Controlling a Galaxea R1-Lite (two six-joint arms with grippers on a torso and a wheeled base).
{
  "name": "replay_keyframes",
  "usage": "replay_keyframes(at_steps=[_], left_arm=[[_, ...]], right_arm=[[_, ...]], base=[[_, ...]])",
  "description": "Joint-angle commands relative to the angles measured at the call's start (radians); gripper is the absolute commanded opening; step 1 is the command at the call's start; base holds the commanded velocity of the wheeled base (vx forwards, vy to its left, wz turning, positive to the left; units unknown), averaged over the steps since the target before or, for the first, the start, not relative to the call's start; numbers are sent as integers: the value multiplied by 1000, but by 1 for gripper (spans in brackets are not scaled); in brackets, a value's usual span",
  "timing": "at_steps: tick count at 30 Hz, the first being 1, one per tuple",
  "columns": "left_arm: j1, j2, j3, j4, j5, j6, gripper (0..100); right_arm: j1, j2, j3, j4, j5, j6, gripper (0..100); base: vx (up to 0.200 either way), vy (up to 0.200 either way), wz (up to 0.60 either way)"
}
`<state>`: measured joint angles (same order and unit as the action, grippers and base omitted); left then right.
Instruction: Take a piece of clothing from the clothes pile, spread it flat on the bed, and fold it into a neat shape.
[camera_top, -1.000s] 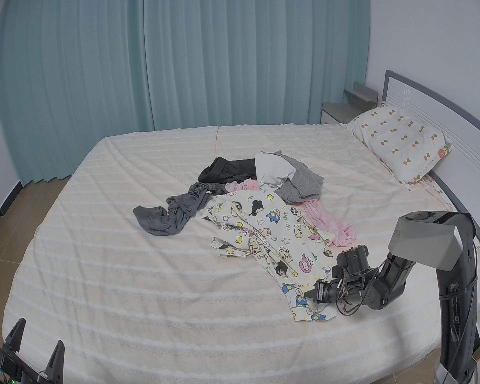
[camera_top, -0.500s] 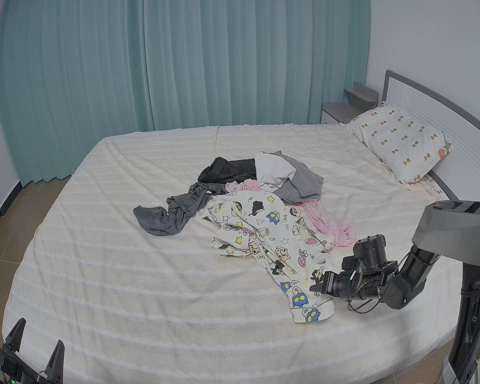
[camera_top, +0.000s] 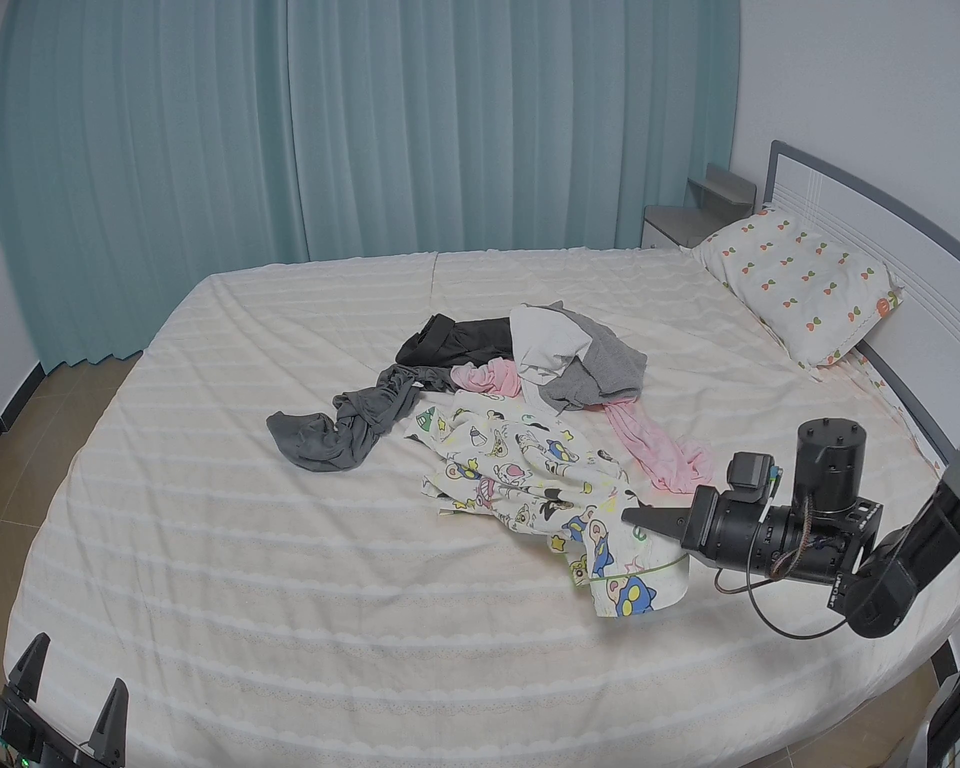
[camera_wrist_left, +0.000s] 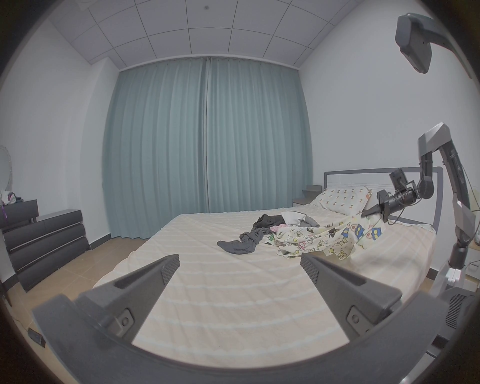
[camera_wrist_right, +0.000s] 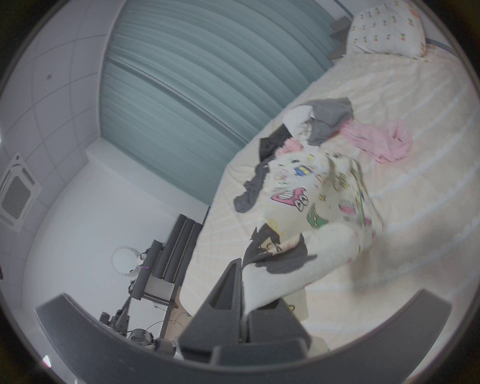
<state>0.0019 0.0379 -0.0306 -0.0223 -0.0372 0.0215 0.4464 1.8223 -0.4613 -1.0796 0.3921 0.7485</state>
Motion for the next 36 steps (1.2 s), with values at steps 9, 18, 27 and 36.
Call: replay_keyframes(at_steps=[9,18,27,36], left_arm=[[-129,856,-394,-202,-262,135,100],[-528,1422,-382,-588,-113,0,100],[-649,1766,-382,-874,-33,-92,100],[-708,1969,-377,-1025,-35,-192,100]], right_arm=[[169,-296,-158,49,-9,5,0],[195,-342,-261,152,-9,6,0],[235,-376,-323,153,-10,17,0],[301,-313,-399,147,-62,31,0]], base=[[0,0,0],[0,0,0],[0,0,0],[0,0,0]])
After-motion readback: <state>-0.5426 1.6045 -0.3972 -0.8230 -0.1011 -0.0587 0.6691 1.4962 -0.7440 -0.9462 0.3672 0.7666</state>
